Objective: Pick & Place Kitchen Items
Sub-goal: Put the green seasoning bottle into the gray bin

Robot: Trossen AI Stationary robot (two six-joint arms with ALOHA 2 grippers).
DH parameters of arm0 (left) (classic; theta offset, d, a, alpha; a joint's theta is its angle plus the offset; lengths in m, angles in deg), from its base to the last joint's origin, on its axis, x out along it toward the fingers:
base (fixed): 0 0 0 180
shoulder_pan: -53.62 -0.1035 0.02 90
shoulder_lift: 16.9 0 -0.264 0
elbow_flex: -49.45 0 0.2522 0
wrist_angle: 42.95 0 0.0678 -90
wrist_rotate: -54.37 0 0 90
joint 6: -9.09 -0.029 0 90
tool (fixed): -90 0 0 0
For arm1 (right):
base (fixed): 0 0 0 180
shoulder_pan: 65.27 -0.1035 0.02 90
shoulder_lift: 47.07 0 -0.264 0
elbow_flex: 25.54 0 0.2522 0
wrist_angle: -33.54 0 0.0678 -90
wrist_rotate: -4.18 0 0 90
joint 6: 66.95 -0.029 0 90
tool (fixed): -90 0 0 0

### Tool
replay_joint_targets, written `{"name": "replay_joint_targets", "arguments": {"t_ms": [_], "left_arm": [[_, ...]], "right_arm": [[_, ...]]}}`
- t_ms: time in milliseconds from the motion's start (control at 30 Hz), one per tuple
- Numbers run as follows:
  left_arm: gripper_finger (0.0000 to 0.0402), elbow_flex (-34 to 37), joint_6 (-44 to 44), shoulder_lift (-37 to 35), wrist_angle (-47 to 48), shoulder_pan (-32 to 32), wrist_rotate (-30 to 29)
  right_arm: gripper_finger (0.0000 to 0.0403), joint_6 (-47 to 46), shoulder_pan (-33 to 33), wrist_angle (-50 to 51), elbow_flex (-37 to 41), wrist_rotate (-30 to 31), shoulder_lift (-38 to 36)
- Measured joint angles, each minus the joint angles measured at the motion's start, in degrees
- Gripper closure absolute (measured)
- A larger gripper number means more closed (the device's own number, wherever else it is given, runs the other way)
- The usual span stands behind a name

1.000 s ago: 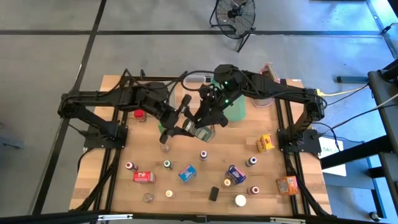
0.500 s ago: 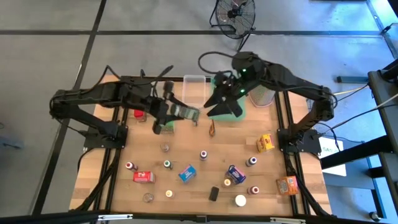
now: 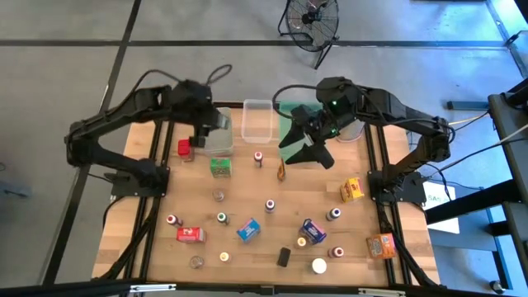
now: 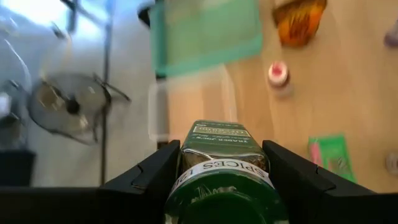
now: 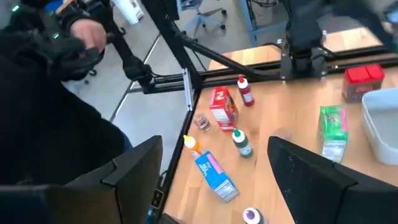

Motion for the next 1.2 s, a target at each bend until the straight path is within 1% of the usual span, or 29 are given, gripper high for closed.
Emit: {"name": "replay_joint_targets", "arguments": {"t_ms": [200, 333, 400, 467, 533, 733, 900, 1200], "left_arm": [[0.02, 0.73, -2.7, 2.3, 4.66, -15.22, 8.04], [0.02, 5.41, -2.36, 3.14, 3.37, -22.75, 15.18], [0.02, 9.04, -2.69, 3.2, 1.63, -24.8, 15.34], [0.02, 12.35, -3.54, 3.18, 0.32, -26.37, 15.36], [0.02, 15.03, -4.53, 3.08, -0.3, -27.87, 15.55], [0.02, 19.91, -7.2, 3.03, -6.56, -29.85, 18.03], [0.02, 20.37, -8.28, 4.88, -8.58, -30.08, 18.07], [0.02, 20.39, -9.46, 13.85, -8.9, -30.08, 17.25]], "right_arm": [[0.011, 2.79, -2.74, -0.5, 0.0, 7.47, 0.08], [0.011, 4.11, -4.69, -1.69, 0.02, 12.58, 0.08], [0.011, 4.83, -5.7, -2.24, 0.02, 14.68, 0.12], [0.011, 5.49, -6.53, -2.56, 0.03, 15.94, 0.12], [0.011, 5.98, -6.95, -3.12, 0.04, 15.9, 0.12], [0.011, 8.69, -6.75, -3.29, 0.04, 16.1, 0.2], [0.011, 8.92, -5.4, -3.04, 0.15, 16.05, 1.01], [0.011, 8.93, -4.13, -1.18, 0.13, 15.83, 1.73]]}}
